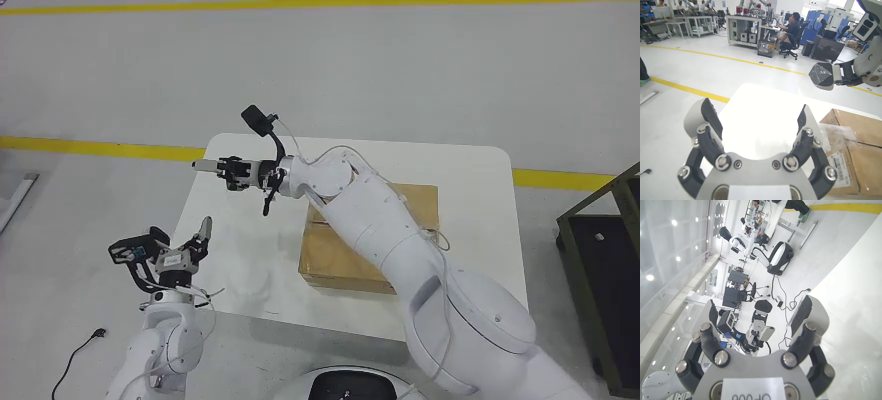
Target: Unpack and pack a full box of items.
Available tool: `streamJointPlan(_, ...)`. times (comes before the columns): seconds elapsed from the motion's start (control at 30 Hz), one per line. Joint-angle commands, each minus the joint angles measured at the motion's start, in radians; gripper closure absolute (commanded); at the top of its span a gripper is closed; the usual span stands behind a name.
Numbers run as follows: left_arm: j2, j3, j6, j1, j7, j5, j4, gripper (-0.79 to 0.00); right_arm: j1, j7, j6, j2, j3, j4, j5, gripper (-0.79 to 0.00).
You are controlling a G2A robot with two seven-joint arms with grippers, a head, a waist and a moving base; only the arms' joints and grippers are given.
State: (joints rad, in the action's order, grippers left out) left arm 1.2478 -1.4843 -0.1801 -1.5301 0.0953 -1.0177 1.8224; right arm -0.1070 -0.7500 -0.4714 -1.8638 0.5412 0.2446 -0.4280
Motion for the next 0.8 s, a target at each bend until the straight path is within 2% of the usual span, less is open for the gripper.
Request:
streamJointPlan(0.0, -0.002, 0.003, 0.06, -0.014, -0.038, 0.015, 0.003, -0.785, -0.001, 0.001, -0.002, -0.001, 0.005, -0.001, 0.006, -0.785)
streamJointPlan(0.3, -0.01, 0.034, 0.257, -0.047, -0.158, 0.001, 0.002, -0.785, -0.006, -0.002, -0.005, -0.005, 0.028, 0.001, 0.027, -0.785)
streamJointPlan(0.77, -0.008, 0.041, 0.24, -0.048, -0.159, 0.021, -0.006, -0.785, -0.017, 0.0, -0.012, -0.004, 0.065, 0.001, 0.059, -0.785)
